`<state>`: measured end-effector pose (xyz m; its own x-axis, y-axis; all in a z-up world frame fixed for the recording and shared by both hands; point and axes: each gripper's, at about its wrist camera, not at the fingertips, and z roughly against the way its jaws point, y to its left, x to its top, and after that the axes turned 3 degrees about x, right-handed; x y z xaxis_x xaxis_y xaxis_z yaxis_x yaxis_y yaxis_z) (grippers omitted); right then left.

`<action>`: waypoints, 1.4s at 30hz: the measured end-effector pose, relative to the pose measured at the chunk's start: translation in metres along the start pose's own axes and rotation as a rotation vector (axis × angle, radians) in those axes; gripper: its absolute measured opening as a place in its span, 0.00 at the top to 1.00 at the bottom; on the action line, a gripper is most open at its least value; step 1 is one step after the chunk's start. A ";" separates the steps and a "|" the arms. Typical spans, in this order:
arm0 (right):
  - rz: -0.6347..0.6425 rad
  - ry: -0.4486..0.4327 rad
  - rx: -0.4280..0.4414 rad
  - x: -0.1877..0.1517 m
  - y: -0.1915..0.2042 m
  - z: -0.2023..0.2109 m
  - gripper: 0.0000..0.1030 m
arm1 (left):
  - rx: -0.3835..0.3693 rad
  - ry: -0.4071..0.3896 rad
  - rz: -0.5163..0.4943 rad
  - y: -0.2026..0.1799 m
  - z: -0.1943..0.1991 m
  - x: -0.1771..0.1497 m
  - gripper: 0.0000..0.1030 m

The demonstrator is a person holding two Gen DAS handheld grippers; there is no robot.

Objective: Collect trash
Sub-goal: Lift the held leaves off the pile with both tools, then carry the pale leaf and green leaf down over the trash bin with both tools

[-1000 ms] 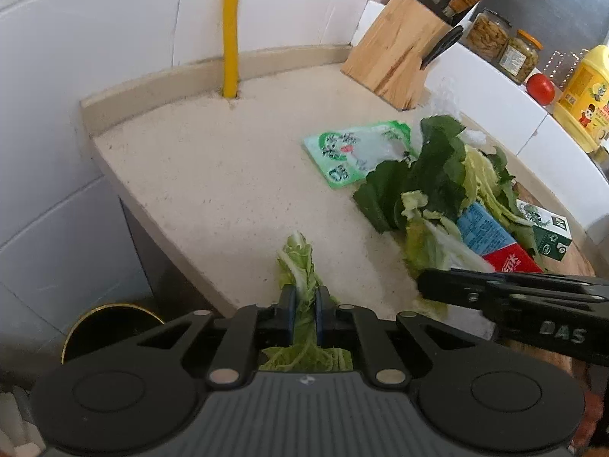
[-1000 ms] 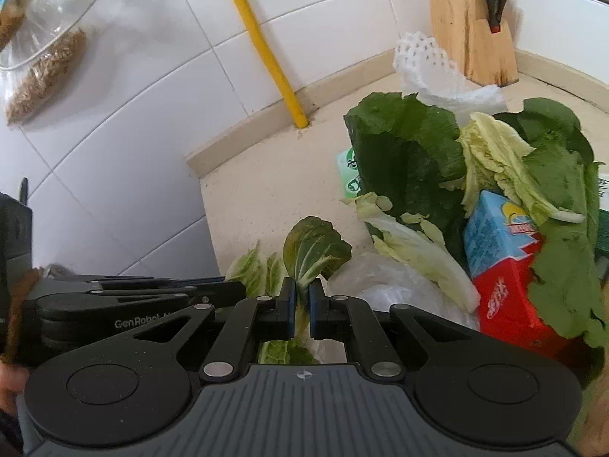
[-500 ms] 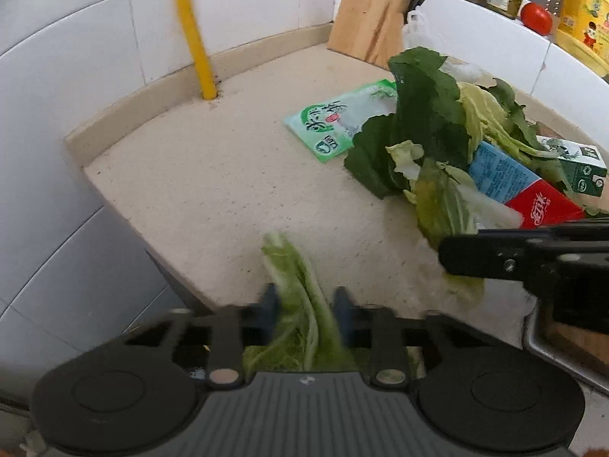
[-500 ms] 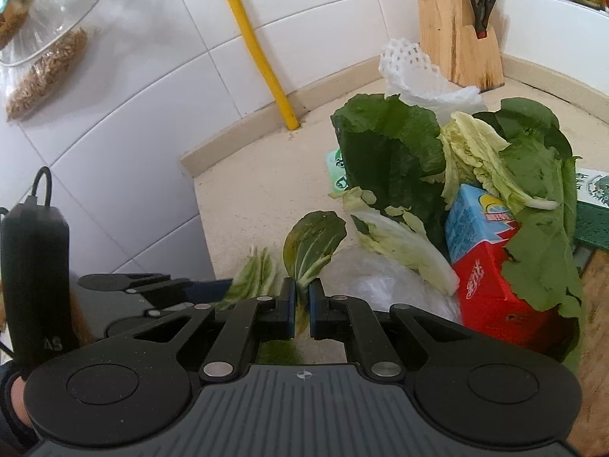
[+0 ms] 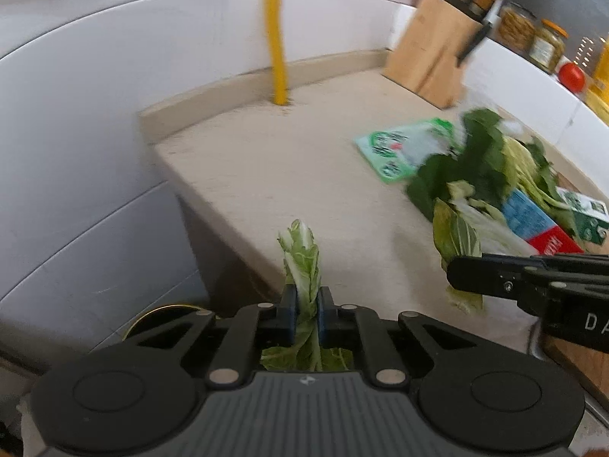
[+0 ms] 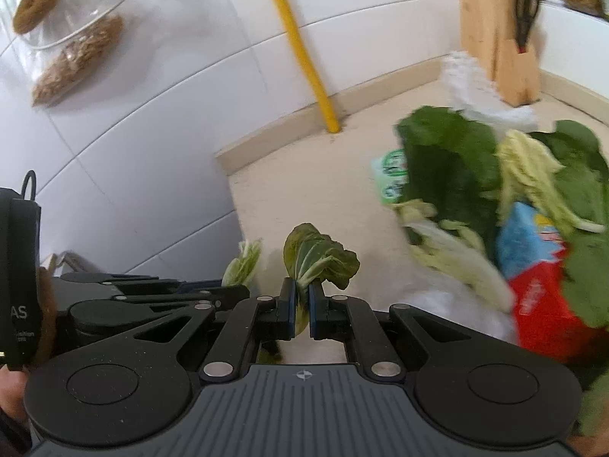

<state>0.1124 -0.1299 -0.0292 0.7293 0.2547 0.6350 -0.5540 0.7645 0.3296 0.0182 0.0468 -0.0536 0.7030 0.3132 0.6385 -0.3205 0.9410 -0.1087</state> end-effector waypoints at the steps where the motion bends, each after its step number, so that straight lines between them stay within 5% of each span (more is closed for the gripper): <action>1: 0.007 0.002 0.008 0.001 0.005 -0.003 0.91 | 0.008 -0.004 0.010 0.006 0.001 -0.001 0.93; 20: 0.143 0.093 0.151 -0.004 0.098 -0.064 0.91 | 0.159 -0.028 0.161 0.104 0.032 -0.032 0.94; 42: 0.176 0.194 0.106 -0.016 0.138 -0.126 0.91 | 0.174 0.031 0.176 0.149 0.012 -0.046 0.94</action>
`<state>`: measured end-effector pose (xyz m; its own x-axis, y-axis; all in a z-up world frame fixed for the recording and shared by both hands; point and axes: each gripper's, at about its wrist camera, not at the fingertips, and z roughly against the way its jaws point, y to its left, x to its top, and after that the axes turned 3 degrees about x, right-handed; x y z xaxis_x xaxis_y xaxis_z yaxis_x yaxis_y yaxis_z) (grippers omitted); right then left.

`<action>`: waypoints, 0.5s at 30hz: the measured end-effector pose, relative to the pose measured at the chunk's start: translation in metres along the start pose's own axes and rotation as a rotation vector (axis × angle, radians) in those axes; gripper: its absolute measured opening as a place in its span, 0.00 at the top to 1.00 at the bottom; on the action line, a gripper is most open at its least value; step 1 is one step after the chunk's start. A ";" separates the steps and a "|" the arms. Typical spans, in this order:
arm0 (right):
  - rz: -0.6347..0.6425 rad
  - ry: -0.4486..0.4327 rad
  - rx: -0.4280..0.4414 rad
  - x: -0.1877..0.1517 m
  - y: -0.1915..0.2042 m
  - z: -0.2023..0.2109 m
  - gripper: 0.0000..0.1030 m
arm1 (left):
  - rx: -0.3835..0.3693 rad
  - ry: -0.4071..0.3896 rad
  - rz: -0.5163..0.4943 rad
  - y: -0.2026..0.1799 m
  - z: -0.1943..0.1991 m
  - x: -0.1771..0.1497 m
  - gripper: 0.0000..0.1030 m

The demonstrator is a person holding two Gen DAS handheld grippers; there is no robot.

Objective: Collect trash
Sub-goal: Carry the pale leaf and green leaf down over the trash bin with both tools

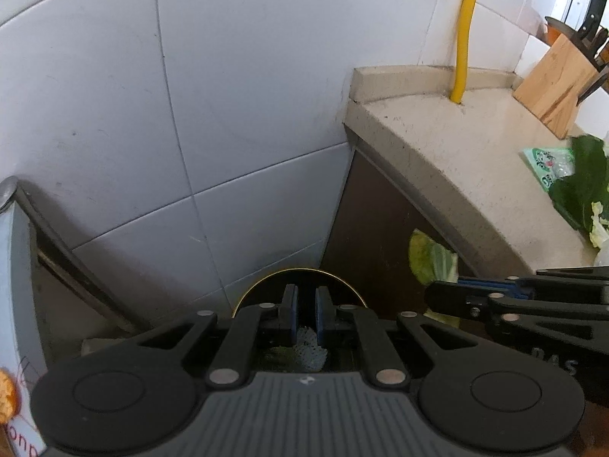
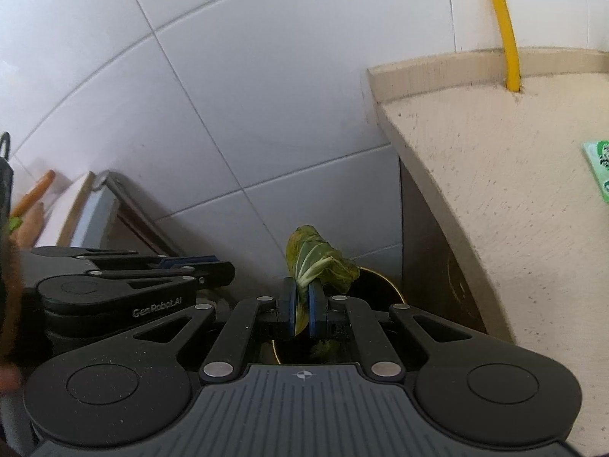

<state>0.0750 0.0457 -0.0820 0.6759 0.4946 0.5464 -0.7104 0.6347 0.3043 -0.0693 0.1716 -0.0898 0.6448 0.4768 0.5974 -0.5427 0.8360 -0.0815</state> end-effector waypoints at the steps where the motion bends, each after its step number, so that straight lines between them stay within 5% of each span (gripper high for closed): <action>1: -0.003 0.007 -0.005 0.000 0.000 -0.004 0.91 | -0.003 0.003 -0.003 0.000 -0.002 0.001 0.94; 10: -0.003 0.048 -0.028 0.001 0.001 -0.024 0.91 | -0.004 0.025 0.017 0.010 -0.012 0.001 0.94; 15: -0.013 0.075 -0.034 0.004 -0.001 -0.040 0.81 | -0.001 0.040 0.048 0.018 -0.019 0.002 0.94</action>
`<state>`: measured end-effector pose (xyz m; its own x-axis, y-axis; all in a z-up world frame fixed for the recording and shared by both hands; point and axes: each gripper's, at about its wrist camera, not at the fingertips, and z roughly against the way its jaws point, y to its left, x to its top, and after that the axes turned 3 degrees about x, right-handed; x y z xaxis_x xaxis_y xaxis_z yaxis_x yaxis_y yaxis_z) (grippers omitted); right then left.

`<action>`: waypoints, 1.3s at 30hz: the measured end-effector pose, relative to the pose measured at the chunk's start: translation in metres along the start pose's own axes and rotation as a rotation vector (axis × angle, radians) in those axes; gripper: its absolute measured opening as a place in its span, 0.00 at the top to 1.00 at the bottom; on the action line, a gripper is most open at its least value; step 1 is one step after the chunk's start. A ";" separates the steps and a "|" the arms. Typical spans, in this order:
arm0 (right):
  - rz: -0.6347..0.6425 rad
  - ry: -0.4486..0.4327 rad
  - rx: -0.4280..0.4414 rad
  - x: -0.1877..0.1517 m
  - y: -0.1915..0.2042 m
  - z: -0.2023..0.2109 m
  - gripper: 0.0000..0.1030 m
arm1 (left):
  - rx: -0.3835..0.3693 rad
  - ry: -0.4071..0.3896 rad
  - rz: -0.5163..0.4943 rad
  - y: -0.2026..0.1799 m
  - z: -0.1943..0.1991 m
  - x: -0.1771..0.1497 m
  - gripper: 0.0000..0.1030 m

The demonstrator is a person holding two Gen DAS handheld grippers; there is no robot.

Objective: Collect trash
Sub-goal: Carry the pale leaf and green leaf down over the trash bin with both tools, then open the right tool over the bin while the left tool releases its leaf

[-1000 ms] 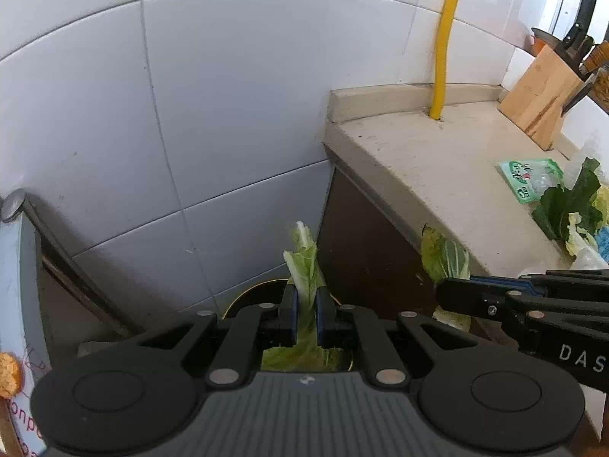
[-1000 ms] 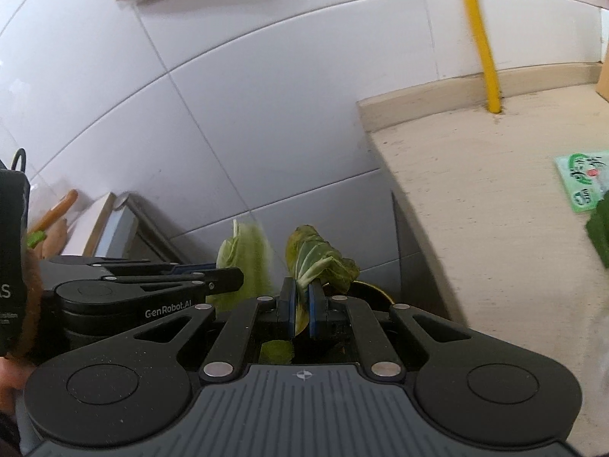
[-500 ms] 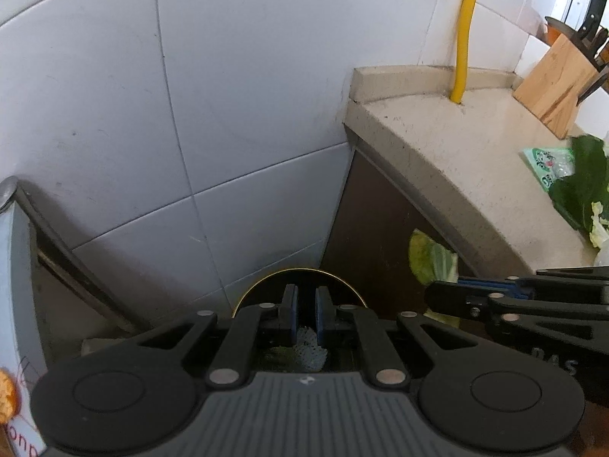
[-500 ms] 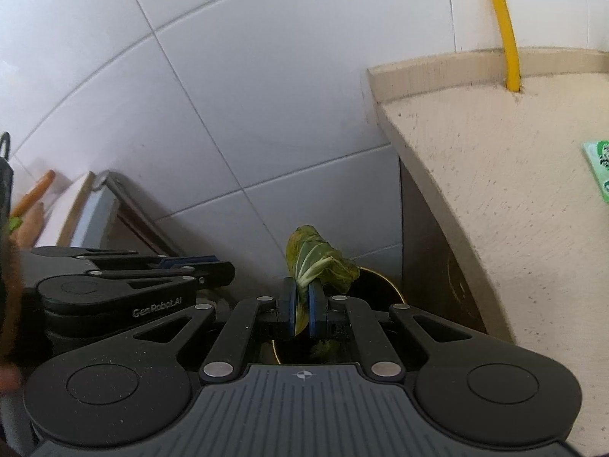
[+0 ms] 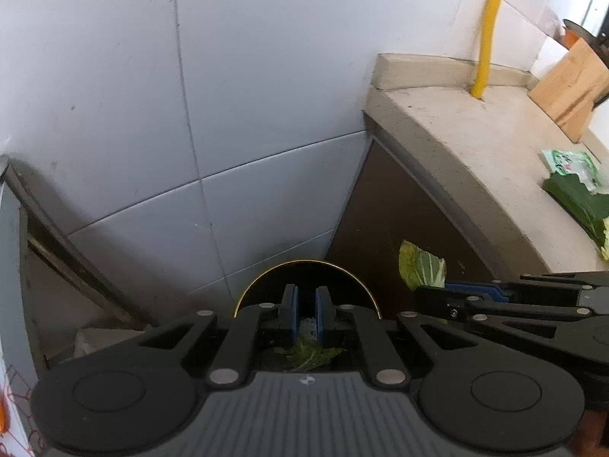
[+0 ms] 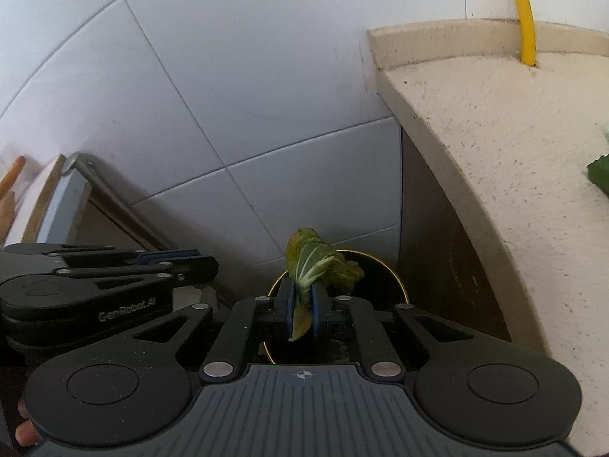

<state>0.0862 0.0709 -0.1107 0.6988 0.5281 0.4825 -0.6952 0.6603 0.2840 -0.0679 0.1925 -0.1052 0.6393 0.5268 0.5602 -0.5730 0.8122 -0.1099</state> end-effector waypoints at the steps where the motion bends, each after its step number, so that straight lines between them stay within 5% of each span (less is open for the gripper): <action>1: 0.001 0.007 -0.003 0.000 0.000 -0.002 0.79 | 0.003 0.000 0.006 0.002 -0.001 0.001 0.94; 9: -0.009 0.021 0.016 0.004 0.000 -0.016 0.76 | 0.004 -0.009 0.036 0.009 -0.003 0.003 0.94; 12: -0.014 0.030 0.024 0.005 -0.001 -0.022 0.61 | 0.003 -0.012 0.049 0.011 -0.002 0.003 0.94; 24: -0.023 0.045 -0.001 0.004 -0.001 -0.034 0.61 | 0.014 -0.007 0.064 0.014 -0.005 0.005 0.94; 39: -0.077 -0.030 -0.037 -0.023 -0.009 0.020 0.56 | -0.030 0.016 0.008 0.002 -0.009 0.006 0.93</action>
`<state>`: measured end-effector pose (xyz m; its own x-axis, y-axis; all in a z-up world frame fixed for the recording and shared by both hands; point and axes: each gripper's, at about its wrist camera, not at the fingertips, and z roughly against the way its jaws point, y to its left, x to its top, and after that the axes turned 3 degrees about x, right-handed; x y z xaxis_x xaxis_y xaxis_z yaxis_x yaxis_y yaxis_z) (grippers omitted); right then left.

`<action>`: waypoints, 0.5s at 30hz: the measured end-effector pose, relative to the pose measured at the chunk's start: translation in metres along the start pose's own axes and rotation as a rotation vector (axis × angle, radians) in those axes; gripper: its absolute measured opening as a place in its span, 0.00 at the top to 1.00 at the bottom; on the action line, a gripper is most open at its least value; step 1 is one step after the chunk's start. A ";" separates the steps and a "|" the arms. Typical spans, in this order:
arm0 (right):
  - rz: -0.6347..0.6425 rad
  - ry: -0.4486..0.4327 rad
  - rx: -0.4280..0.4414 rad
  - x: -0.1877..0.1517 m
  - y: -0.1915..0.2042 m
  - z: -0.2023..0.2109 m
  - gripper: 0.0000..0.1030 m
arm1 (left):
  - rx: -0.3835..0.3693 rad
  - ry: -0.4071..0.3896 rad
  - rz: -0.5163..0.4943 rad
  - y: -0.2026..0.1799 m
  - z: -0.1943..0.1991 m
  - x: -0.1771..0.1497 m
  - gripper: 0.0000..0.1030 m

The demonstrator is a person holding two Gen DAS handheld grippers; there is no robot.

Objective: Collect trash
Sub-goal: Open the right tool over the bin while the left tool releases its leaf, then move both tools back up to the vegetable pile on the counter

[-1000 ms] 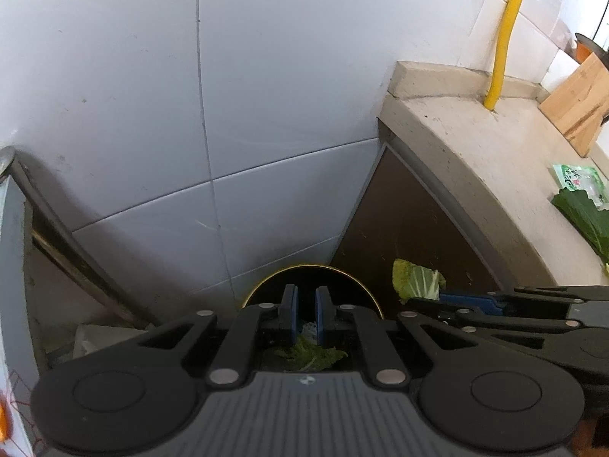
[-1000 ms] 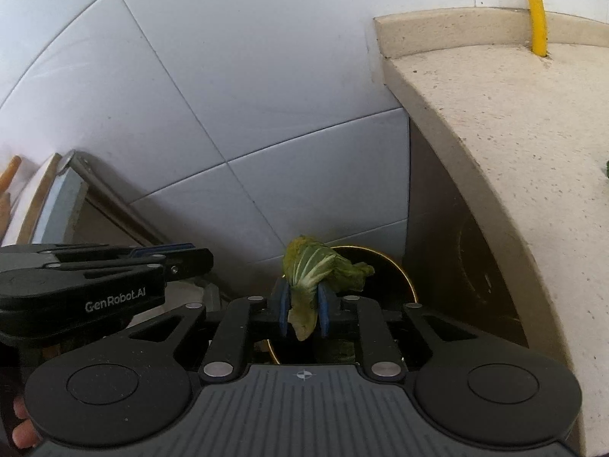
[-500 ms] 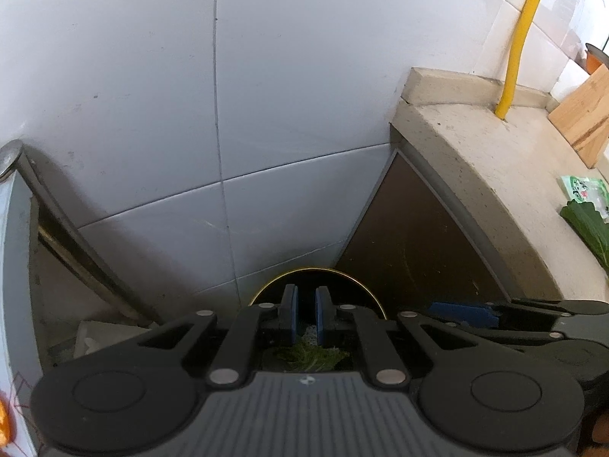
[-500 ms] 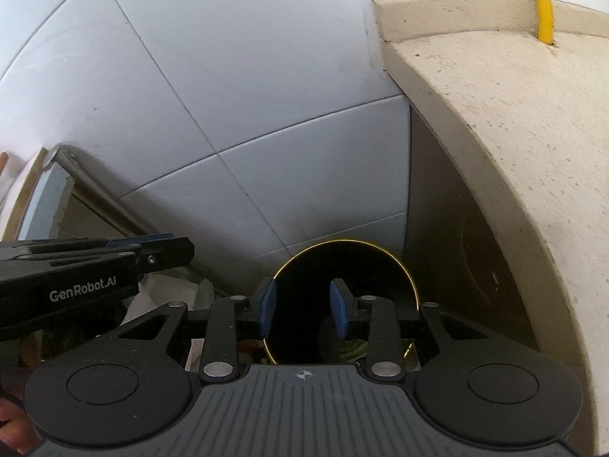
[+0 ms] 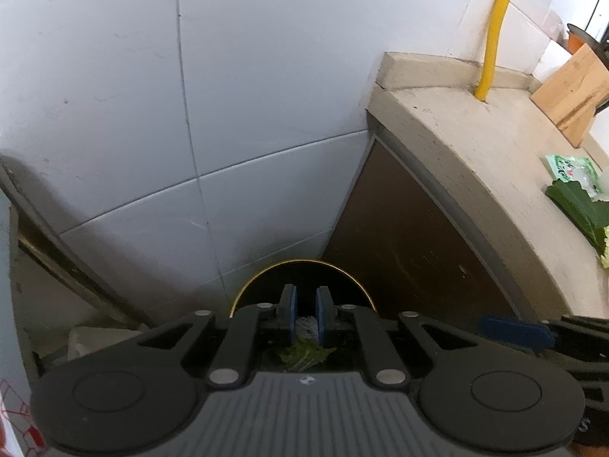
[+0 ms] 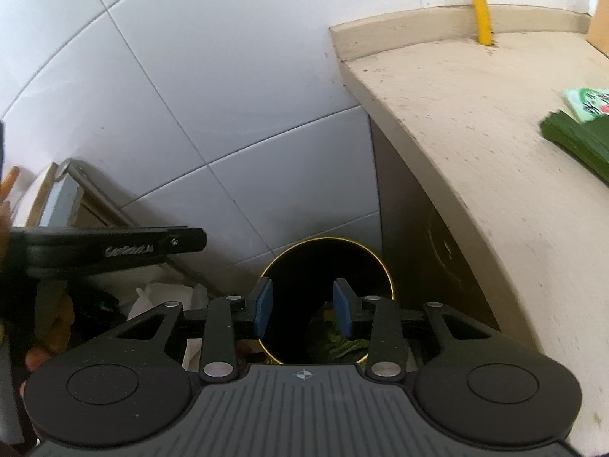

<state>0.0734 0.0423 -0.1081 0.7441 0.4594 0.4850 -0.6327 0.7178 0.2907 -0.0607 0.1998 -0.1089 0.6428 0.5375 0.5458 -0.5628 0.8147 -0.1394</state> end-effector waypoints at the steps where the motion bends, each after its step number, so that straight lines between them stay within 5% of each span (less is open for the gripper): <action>1: -0.003 -0.003 -0.003 -0.002 0.000 0.003 0.56 | -0.003 -0.001 -0.004 -0.001 0.000 0.000 0.93; 15: -0.052 -0.115 -0.063 -0.029 -0.012 0.070 0.56 | -0.034 -0.009 -0.092 -0.018 0.004 -0.006 0.87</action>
<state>0.0446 -0.0162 -0.0676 0.7434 0.3606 0.5633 -0.5768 0.7721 0.2670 -0.0566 0.1814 -0.1062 0.6864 0.4578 0.5650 -0.4833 0.8677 -0.1159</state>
